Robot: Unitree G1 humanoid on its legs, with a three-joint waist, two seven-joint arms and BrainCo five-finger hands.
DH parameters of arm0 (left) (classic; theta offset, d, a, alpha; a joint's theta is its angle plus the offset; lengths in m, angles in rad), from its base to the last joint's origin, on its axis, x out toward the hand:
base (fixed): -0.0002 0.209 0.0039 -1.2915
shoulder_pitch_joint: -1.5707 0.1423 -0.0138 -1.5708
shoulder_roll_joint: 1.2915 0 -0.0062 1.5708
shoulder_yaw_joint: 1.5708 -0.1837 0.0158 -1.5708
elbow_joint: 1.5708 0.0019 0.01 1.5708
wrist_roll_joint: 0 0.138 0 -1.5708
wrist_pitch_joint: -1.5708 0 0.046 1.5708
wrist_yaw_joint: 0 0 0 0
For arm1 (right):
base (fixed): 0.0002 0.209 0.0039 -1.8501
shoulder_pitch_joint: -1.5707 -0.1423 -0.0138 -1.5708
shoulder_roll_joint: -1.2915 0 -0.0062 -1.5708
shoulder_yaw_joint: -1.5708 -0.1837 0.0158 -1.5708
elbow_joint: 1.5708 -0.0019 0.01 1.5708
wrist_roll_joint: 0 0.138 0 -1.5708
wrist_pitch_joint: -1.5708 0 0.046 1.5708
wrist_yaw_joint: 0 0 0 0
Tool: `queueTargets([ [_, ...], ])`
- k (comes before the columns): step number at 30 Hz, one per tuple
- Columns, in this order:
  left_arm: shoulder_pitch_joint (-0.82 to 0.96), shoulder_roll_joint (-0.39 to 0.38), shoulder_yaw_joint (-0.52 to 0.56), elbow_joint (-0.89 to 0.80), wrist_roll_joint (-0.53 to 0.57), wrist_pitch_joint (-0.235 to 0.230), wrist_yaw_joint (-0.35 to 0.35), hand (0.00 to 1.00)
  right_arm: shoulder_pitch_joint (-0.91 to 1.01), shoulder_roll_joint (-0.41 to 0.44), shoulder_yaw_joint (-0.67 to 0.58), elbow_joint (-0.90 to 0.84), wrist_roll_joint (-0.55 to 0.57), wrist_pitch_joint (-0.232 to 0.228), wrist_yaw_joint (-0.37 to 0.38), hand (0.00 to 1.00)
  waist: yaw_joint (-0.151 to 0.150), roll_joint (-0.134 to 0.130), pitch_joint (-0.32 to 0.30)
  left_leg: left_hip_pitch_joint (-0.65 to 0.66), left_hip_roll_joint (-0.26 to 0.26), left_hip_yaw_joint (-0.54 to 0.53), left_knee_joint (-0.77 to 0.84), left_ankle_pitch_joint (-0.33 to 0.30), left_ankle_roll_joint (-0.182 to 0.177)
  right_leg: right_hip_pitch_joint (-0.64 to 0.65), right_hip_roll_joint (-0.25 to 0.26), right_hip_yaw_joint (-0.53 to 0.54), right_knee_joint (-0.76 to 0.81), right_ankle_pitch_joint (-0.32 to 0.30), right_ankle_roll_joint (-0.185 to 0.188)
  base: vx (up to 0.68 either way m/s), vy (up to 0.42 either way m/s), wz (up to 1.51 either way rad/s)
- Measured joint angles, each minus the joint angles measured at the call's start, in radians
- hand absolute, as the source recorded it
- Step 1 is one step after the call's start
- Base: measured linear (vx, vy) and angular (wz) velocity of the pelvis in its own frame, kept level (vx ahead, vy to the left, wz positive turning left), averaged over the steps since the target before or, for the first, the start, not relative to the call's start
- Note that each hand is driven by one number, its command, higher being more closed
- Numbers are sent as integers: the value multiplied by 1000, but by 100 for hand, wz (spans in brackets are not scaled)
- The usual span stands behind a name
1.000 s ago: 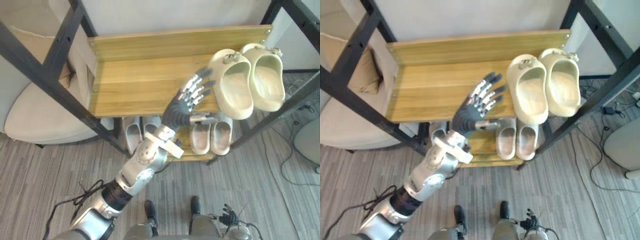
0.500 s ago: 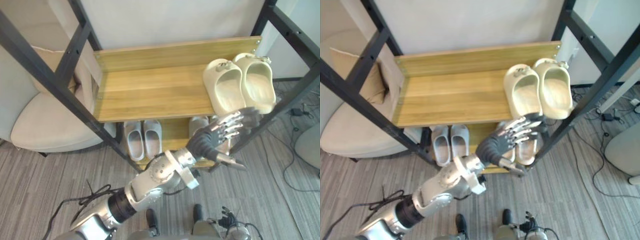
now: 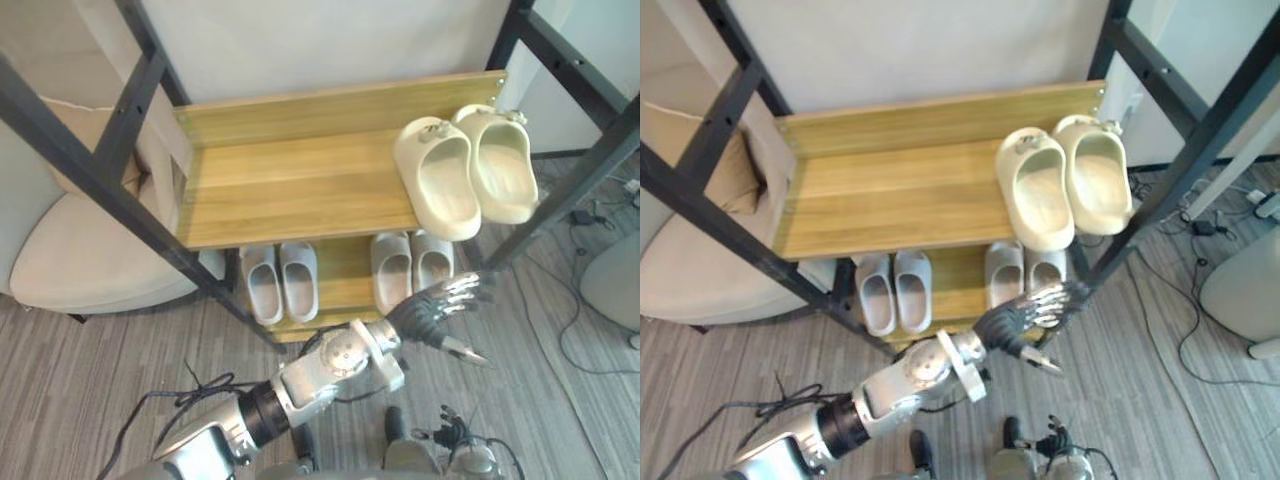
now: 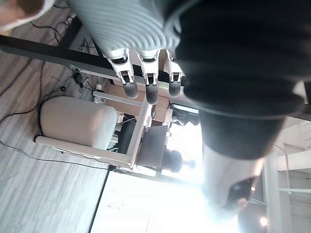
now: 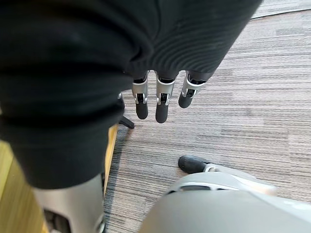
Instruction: Organize the slippers on the shoe rack
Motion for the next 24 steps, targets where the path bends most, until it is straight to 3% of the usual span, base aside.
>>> queueTargets([
  [5,-10,-1,12,41,22,0,6,0,-2,12,-16,-3,0,0,-1,0,-8,-4,3,-11,2,14,0,-1,-2,-5,6,15,-30,14,-8,3,-5,-9],
  [14,-55,-11,81,84,40,-1,76,0,4,31,-48,-39,2,0,-5,0,-22,-13,8,-17,11,39,0,-17,-16,-22,15,38,-39,20,-5,38,-14,-9],
  [24,-137,-96,106,84,58,-2,91,0,9,32,-50,-43,7,-1,-7,0,-35,-14,9,-26,11,52,0,-21,-14,-48,15,69,-15,15,1,21,-7,-7],
])
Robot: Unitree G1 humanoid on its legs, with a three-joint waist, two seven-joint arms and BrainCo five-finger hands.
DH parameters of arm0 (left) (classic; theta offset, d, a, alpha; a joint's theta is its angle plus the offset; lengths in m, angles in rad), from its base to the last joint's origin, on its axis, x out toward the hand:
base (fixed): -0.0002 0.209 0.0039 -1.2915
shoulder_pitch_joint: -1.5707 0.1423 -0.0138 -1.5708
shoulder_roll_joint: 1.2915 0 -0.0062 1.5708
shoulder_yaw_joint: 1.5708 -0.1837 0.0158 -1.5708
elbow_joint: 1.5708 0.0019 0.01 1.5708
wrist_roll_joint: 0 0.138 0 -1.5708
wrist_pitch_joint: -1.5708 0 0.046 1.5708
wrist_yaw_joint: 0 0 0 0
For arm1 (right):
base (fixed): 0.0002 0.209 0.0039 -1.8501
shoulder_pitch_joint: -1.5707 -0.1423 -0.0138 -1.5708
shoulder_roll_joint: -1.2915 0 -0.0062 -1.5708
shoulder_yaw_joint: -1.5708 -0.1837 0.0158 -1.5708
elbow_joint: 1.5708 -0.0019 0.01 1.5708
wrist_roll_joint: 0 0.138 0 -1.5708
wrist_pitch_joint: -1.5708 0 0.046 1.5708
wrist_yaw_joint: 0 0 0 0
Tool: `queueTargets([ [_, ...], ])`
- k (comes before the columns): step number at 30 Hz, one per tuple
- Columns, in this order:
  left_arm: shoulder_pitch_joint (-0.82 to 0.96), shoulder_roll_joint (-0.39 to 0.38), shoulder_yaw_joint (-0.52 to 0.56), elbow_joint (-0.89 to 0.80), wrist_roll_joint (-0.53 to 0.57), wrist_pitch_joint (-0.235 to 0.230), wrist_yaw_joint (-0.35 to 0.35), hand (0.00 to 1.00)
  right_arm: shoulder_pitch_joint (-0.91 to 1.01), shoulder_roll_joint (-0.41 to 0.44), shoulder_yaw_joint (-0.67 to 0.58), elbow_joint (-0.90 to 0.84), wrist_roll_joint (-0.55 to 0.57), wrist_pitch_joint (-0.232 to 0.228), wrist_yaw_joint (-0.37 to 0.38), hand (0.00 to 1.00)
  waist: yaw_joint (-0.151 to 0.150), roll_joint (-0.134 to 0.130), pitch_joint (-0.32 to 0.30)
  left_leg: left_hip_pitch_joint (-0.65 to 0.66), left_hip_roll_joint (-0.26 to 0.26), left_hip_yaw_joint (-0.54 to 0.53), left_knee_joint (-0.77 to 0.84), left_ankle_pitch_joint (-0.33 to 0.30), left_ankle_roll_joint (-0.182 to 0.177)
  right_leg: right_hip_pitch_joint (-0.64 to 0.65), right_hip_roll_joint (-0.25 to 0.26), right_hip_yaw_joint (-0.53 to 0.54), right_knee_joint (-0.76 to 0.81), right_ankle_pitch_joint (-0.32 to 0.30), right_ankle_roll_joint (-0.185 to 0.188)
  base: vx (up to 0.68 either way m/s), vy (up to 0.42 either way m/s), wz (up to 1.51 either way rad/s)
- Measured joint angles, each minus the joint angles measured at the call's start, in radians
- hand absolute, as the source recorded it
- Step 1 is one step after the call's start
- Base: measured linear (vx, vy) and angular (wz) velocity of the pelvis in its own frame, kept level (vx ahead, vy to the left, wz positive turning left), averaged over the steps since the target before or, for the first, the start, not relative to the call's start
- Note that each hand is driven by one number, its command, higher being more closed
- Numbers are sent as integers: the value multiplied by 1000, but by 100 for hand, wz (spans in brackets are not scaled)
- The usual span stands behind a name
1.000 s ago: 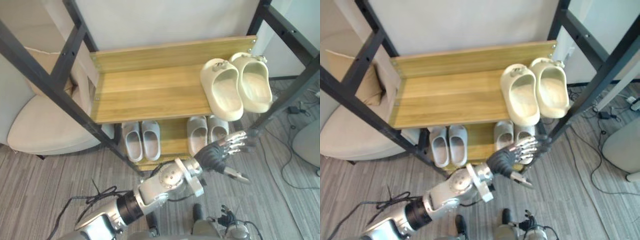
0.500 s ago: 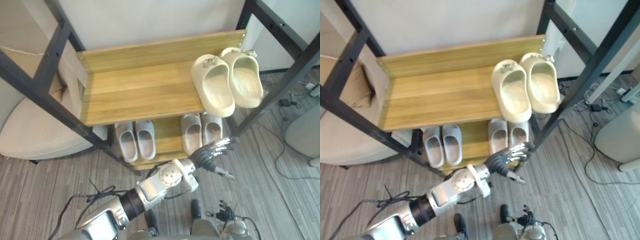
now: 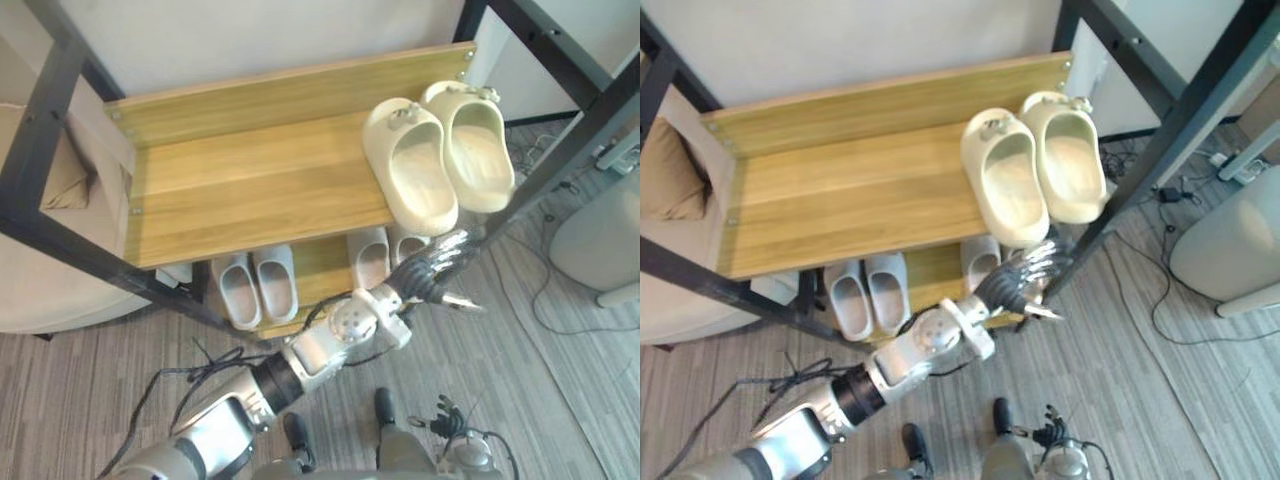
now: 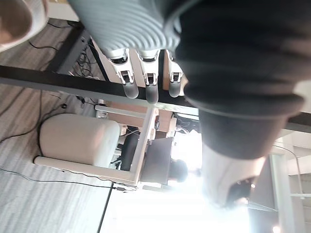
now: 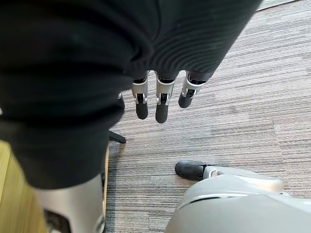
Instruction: Organize the slippers on the shoe rack
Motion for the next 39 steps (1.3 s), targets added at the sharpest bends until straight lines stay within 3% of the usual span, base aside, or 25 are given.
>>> queueTargets([
  [29,-88,-27,29,61,20,0,36,0,70,2,1,-77,0,-2,3,0,-5,-1,1,-14,-6,4,0,0,1,-36,-7,12,30,-10,5,-5,0,0],
  [39,-115,-30,22,76,20,0,36,0,88,20,0,-120,0,0,7,0,-4,-15,2,-25,-6,25,0,-1,3,-64,-6,33,41,-10,5,8,-3,-6],
])
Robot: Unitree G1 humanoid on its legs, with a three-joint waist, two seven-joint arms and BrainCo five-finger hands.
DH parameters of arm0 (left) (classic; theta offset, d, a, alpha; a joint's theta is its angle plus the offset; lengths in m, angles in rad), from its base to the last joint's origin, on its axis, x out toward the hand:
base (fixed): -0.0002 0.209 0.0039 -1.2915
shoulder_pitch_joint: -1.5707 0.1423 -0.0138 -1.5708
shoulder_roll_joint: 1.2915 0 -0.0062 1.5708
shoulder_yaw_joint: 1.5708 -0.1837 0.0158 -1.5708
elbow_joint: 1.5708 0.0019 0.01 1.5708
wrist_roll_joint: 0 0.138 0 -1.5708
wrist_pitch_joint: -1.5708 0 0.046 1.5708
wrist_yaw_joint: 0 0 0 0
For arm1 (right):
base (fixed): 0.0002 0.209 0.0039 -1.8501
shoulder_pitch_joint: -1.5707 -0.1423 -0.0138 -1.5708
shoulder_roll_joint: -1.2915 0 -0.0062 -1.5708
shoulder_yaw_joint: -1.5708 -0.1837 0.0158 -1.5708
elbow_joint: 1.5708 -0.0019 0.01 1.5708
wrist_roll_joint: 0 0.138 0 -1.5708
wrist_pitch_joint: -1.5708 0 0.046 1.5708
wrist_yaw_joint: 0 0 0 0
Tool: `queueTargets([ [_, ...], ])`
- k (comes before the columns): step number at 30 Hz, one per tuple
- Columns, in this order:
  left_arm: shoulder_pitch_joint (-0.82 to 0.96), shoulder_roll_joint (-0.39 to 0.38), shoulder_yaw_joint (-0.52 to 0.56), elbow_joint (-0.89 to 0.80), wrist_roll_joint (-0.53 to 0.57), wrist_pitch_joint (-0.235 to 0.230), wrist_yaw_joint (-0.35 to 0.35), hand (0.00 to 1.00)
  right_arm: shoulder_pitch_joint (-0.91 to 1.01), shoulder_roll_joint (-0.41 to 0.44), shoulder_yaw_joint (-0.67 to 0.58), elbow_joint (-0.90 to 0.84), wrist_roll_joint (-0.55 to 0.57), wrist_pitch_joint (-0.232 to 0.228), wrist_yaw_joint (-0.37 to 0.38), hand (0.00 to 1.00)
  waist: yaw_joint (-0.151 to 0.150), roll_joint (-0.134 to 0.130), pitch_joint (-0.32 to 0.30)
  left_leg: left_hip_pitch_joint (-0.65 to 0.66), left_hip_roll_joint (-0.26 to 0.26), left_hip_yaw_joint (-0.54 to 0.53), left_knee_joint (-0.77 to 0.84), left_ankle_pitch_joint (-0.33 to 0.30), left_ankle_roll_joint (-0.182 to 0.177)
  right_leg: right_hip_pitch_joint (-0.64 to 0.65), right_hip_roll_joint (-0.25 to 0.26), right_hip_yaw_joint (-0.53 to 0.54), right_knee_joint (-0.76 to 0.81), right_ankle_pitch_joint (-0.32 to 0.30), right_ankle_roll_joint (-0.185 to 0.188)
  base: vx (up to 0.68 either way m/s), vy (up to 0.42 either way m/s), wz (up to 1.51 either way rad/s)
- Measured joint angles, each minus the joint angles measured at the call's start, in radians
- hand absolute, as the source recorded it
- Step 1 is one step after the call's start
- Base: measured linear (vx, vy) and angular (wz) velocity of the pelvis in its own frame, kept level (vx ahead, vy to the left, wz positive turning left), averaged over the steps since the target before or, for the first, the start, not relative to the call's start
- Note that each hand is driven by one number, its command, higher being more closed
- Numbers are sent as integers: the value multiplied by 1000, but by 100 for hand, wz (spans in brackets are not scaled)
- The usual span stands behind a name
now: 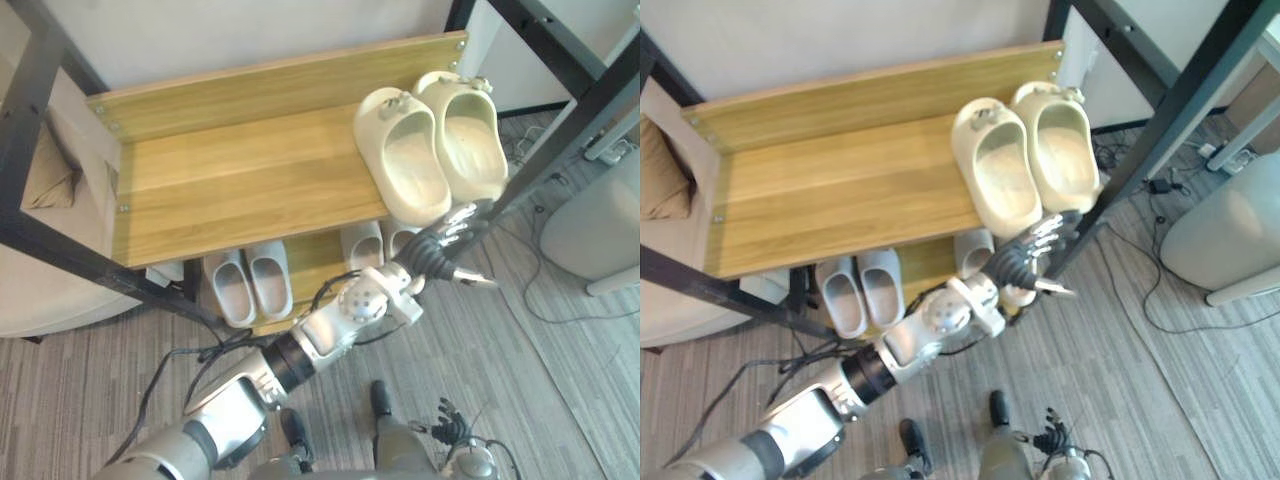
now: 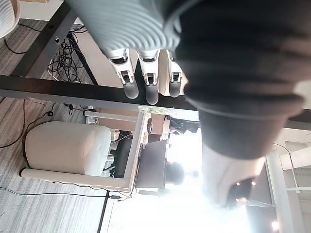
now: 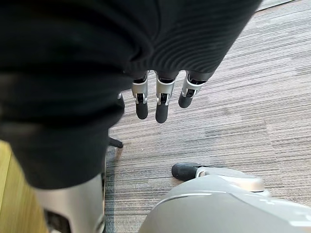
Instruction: Organize the slippers on the shoe rack
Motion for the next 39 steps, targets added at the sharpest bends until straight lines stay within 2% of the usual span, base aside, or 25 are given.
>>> queueTargets([
  [6,-30,-25,-5,36,1,0,0,0,16,7,-1,-40,0,0,0,0,2,-3,0,-17,0,6,0,0,0,-26,1,9,11,0,0,0,-3,-3],
  [22,-69,-31,0,42,31,0,7,0,20,17,-37,-41,0,0,0,0,2,-5,-1,-17,1,30,0,-1,1,-40,4,31,15,2,-1,7,-2,-4],
  [39,-105,-17,105,102,39,-12,35,0,40,17,-38,-39,0,-8,0,0,2,-5,-1,-14,0,29,0,-1,1,-36,3,31,15,4,0,0,0,0],
])
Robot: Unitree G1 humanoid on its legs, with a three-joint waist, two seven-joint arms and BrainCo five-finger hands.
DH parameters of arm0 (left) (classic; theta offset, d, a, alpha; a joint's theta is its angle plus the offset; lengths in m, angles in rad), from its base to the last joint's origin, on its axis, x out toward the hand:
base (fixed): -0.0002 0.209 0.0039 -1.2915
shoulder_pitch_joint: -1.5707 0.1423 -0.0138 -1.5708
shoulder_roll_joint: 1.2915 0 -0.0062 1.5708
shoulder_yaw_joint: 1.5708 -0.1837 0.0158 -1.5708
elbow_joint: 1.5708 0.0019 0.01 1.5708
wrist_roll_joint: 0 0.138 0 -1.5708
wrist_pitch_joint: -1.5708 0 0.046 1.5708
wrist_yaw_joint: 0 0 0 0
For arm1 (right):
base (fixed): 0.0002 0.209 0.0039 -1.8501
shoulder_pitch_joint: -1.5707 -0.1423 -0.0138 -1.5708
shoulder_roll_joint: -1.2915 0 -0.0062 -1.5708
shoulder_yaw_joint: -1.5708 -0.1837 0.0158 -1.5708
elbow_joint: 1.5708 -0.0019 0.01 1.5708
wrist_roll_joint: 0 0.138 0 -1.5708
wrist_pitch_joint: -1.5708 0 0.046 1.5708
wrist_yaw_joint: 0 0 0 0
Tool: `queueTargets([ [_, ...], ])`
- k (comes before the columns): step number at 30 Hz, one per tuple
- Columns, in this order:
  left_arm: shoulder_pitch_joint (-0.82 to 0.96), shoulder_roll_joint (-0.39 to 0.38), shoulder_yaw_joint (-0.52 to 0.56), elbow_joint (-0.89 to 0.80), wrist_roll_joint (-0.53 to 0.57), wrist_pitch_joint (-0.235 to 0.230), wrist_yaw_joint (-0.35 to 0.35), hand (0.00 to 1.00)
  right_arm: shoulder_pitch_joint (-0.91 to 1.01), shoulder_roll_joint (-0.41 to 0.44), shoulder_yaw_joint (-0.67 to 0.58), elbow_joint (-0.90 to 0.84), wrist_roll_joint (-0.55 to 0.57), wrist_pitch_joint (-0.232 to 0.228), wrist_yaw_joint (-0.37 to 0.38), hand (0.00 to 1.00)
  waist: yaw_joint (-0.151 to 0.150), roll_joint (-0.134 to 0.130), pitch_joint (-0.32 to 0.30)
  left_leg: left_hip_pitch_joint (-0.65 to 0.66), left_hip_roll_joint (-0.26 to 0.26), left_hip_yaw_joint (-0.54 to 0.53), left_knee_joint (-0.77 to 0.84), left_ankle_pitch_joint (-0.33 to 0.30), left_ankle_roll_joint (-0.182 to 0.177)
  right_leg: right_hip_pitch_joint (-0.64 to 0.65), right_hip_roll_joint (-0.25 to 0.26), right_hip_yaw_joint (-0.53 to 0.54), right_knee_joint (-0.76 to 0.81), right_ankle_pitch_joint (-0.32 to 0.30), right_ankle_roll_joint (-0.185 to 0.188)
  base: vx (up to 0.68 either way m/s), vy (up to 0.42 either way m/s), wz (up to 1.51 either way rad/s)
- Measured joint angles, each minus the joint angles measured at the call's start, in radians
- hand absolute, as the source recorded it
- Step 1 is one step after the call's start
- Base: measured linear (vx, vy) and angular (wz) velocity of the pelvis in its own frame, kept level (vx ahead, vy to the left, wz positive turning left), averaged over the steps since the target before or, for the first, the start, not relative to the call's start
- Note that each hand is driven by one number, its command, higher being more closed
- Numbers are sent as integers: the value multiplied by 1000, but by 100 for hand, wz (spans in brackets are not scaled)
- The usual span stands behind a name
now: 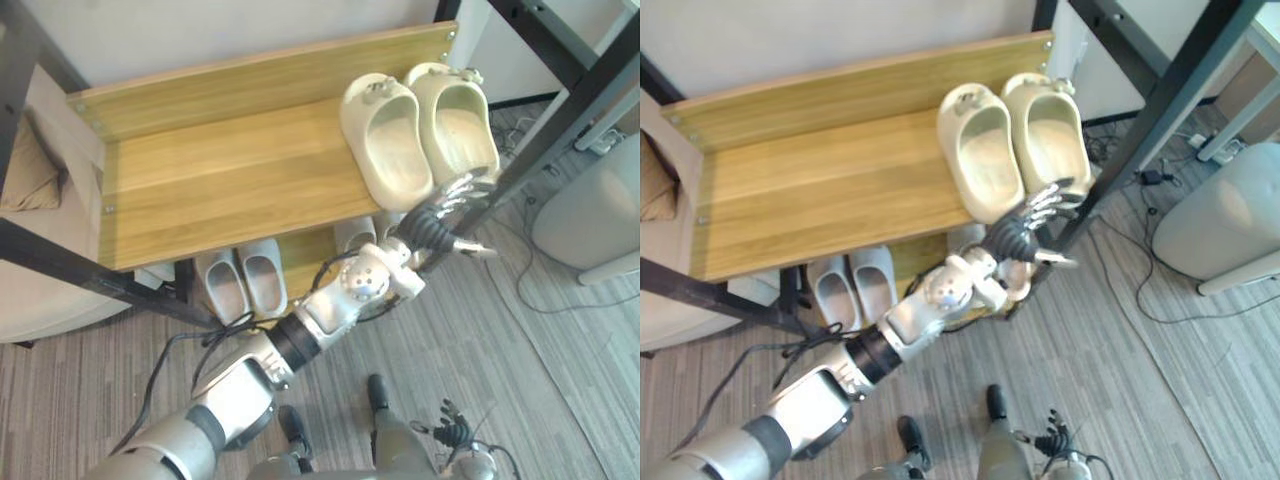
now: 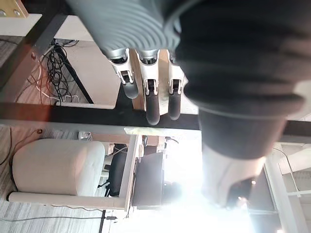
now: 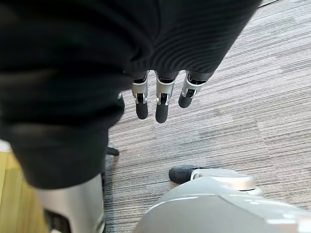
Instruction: Organize the slippers on the shoe rack
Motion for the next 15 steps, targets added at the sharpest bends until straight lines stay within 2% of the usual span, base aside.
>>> queueTargets([
  [15,-7,-1,1,12,-4,-1,0,0,13,0,-4,0,0,0,0,0,2,1,0,1,0,0,0,0,0,0,0,1,1,1,-1,0,0,0],
])
